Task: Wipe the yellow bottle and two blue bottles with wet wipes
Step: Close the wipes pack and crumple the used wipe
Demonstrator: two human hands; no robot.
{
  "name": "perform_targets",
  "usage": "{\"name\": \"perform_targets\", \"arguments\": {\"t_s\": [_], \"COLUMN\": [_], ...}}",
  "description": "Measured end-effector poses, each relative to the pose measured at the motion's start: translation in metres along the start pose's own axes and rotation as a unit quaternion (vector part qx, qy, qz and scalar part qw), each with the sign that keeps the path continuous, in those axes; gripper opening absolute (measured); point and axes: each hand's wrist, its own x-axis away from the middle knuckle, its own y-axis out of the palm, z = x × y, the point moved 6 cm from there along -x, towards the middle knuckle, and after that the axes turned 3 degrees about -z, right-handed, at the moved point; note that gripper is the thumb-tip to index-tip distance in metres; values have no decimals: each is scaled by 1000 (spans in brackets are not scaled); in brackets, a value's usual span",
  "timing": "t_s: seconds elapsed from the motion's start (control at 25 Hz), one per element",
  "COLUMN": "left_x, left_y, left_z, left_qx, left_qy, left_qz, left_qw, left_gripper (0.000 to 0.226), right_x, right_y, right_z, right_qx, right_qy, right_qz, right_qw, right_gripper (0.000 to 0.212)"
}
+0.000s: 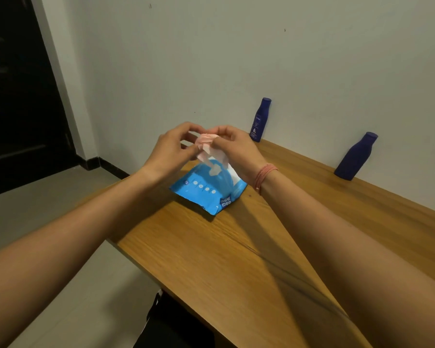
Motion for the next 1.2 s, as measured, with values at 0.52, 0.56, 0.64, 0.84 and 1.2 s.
{"name": "perform_targets", "arguments": {"t_s": [0.52,0.56,0.64,0.84,1.2], "left_x": [47,56,78,112,118], "left_y": [-119,-132,-154,-147,-105], "left_z": [-80,-90,-110,-105,-82], "left_qx": [190,188,208,121,-120], "left_qy": [-98,-102,-121,-118,-118], "left_qz": [143,170,215,172,209], "left_qw": [966,962,946,971,963], "left_gripper": [35,33,28,29,17], "right_x": [-15,-9,8,30,15], "right_y": [145,160,189,205,186], "right_z": [-33,-32,-22,1,28], "right_qx": [33,29,50,19,-163], "right_qy": [-90,-93,-101,-80,-37], "right_qz": [-102,-112,-141,-135,-49], "right_qw": [990,989,984,987,985], "right_gripper": [43,47,49,53,29]}}
